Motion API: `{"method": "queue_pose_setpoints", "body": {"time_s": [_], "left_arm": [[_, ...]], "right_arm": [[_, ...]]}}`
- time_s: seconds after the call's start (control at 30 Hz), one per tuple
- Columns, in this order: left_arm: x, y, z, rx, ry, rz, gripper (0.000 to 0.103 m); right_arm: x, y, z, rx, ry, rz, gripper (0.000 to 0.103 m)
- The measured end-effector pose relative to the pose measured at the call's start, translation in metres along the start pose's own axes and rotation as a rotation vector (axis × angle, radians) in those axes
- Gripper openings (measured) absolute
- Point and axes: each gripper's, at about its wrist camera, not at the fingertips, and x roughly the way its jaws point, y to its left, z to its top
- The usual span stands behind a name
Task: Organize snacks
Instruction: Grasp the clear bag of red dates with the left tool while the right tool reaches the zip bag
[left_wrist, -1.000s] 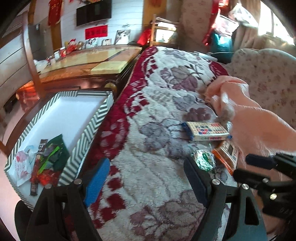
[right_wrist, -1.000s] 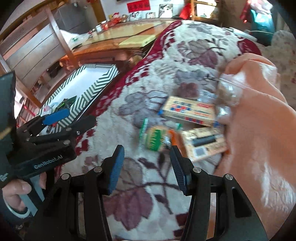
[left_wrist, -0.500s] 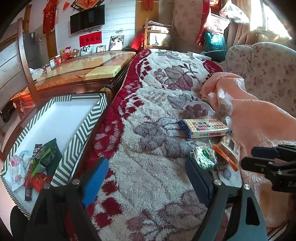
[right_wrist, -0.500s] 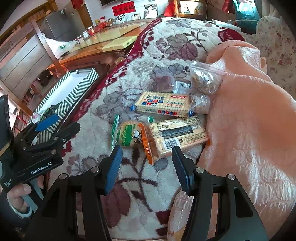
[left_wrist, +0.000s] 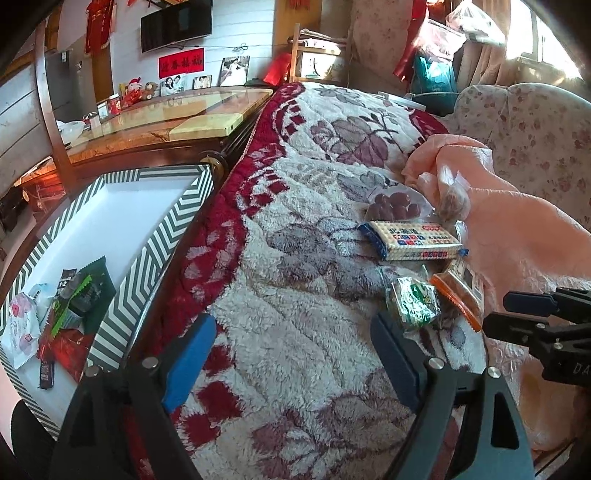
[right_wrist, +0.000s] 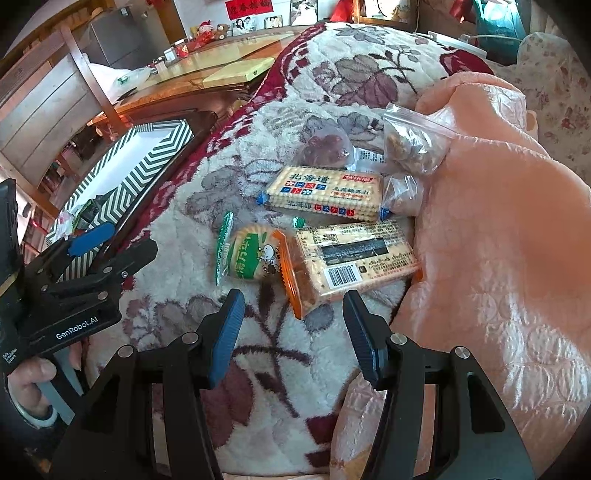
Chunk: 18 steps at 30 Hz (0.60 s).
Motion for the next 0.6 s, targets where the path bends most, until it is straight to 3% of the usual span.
{"method": "queue_pose_setpoints", "body": {"time_s": [0.6], "left_arm": [[0.004,0.001,-0.003,0.001,0.027,-0.009,0.088]], "right_arm": [[0.010,-0.033,-0.001,0.164,0.016,0.022,0.059]]}}
